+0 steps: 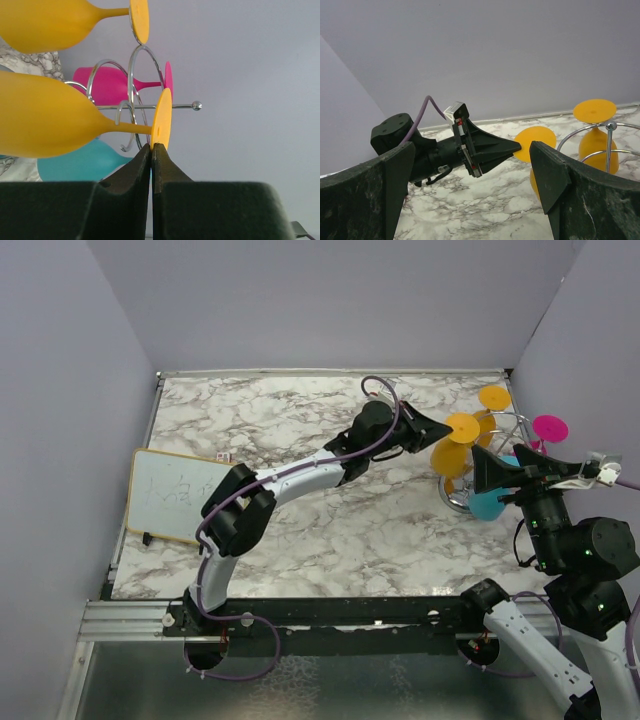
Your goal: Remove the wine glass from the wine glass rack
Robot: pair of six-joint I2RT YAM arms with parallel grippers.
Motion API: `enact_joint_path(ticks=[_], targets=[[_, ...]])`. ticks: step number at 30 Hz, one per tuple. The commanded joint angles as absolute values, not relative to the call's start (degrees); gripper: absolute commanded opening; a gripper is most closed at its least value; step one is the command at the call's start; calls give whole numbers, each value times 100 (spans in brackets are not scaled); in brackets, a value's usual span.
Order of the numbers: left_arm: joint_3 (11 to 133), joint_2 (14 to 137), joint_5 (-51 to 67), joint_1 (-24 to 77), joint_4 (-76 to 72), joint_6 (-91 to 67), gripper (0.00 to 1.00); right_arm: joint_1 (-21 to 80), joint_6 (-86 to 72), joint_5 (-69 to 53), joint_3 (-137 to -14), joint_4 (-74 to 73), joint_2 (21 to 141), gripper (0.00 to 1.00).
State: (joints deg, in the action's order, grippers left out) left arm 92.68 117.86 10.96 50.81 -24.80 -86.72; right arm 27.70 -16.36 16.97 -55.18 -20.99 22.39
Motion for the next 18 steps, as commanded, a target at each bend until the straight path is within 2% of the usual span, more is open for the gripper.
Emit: enact_joint_path(ticks=[1, 18], targets=[[9095, 11312, 927, 5114, -2637, -8718, 6, 2812, -1747, 1703, -5625, -2069, 2254, 100], [8315, 10658, 1212, 4873, -2646, -8452, 3, 2812, -1863, 1697, -5625, -2153, 2213, 100]])
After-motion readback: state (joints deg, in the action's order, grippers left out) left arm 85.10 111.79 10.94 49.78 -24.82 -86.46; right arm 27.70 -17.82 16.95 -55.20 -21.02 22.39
